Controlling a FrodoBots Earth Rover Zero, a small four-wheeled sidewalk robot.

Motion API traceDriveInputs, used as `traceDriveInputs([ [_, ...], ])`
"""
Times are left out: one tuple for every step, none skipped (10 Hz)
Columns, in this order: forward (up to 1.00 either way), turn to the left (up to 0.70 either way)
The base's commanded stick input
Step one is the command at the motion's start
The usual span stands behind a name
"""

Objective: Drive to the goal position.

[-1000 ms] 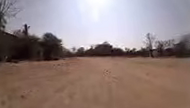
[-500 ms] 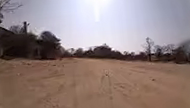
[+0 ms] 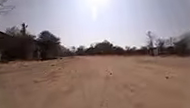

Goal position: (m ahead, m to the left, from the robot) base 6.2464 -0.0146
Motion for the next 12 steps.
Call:
traceDriveInputs([
  [1.00, 0.00],
  [1.00, 0.00],
  [1.00, 0.00],
  [1.00, 0.00],
  [1.00, 0.00],
  [1.00, 0.00],
  [1.00, 0.00],
  [1.00, 0.00],
  [1.00, 0.00],
  [1.00, 0.00],
  [1.00, 0.00],
  [1.00, 0.00],
])
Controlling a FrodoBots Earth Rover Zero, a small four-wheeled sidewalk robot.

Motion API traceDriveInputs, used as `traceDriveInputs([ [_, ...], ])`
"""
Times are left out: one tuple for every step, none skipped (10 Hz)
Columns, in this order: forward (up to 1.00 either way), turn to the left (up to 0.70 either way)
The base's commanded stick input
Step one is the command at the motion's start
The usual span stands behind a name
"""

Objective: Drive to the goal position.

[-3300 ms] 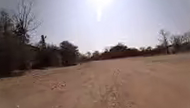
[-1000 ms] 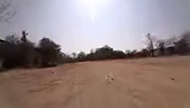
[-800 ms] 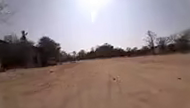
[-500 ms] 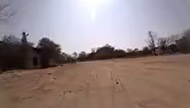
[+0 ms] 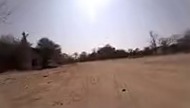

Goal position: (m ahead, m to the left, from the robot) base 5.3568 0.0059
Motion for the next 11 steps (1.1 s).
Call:
traceDriveInputs([
  [1.00, 0.00],
  [1.00, 0.00],
  [1.00, 0.00],
  [1.00, 0.00],
  [1.00, 0.00],
  [1.00, 0.00],
  [1.00, 0.00],
  [1.00, 0.00],
  [1.00, 0.00],
  [1.00, 0.00],
  [1.00, 0.00],
])
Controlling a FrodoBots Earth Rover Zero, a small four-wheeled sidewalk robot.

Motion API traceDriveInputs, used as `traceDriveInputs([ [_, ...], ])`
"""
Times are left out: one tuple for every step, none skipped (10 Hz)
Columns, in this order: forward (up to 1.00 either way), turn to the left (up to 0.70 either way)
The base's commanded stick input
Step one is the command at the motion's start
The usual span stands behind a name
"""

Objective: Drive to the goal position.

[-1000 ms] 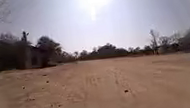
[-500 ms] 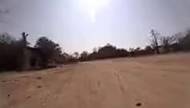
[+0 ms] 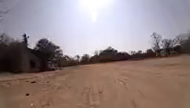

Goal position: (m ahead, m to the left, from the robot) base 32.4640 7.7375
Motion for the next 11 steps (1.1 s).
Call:
traceDriveInputs([
  [1.00, 0.00],
  [1.00, 0.00],
  [1.00, 0.00],
  [1.00, 0.00],
  [1.00, 0.00],
  [1.00, 0.00],
  [1.00, 0.00],
  [1.00, 0.00],
  [1.00, 0.00],
  [1.00, 0.00],
  [1.00, 0.00],
])
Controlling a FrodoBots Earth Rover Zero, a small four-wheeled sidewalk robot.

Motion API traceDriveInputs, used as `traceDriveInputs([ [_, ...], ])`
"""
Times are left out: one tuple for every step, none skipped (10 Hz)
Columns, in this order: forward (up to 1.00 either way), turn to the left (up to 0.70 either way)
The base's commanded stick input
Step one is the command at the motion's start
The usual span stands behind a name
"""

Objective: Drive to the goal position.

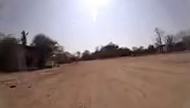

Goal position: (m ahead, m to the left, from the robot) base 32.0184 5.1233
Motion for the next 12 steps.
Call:
traceDriveInputs([
  [1.00, 0.00],
  [1.00, 0.00],
  [1.00, 0.00],
  [1.00, 0.00],
  [1.00, 0.00],
  [1.00, 0.00],
  [1.00, 0.00],
  [1.00, 0.00],
  [1.00, 0.00],
  [1.00, 0.00],
  [1.00, 0.00],
  [1.00, 0.00],
])
